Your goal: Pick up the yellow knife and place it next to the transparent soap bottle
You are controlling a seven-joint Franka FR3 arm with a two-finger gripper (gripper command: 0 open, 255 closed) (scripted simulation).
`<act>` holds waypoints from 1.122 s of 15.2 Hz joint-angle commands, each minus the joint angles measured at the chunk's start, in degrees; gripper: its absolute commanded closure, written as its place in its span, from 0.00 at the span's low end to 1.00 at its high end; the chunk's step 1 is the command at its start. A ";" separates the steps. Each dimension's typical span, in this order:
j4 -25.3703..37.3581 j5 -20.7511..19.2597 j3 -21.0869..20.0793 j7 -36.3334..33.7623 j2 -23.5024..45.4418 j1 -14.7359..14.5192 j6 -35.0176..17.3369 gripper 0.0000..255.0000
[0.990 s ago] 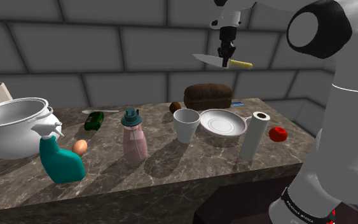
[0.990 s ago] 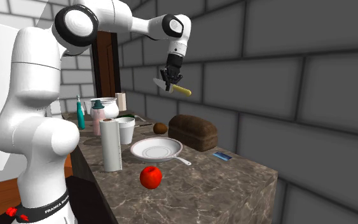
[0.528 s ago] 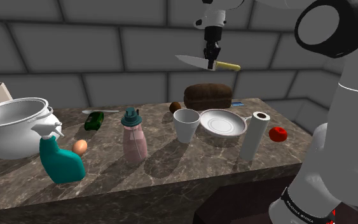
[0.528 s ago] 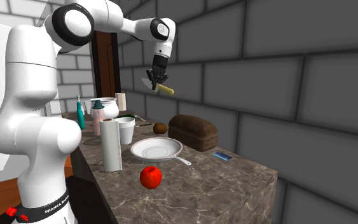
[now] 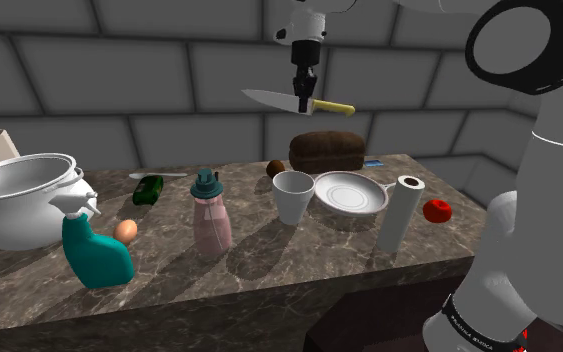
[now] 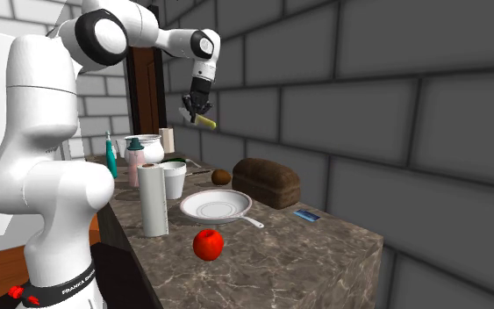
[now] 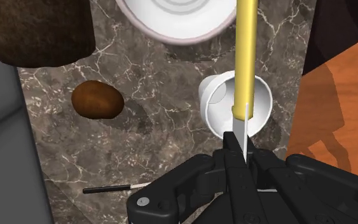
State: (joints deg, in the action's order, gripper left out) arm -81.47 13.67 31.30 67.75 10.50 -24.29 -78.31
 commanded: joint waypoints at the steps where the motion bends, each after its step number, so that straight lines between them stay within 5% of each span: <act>1: 1.20 0.85 -1.05 -2.61 0.98 -1.33 -0.14 1.00; 13: 16.33 6.92 -6.42 -16.14 12.02 -6.70 2.00 1.00; 17: 11.20 6.25 -6.39 -15.52 10.68 -7.70 -1.79 1.00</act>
State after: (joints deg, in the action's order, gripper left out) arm -69.38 19.98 24.93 52.19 21.31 -31.79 -79.29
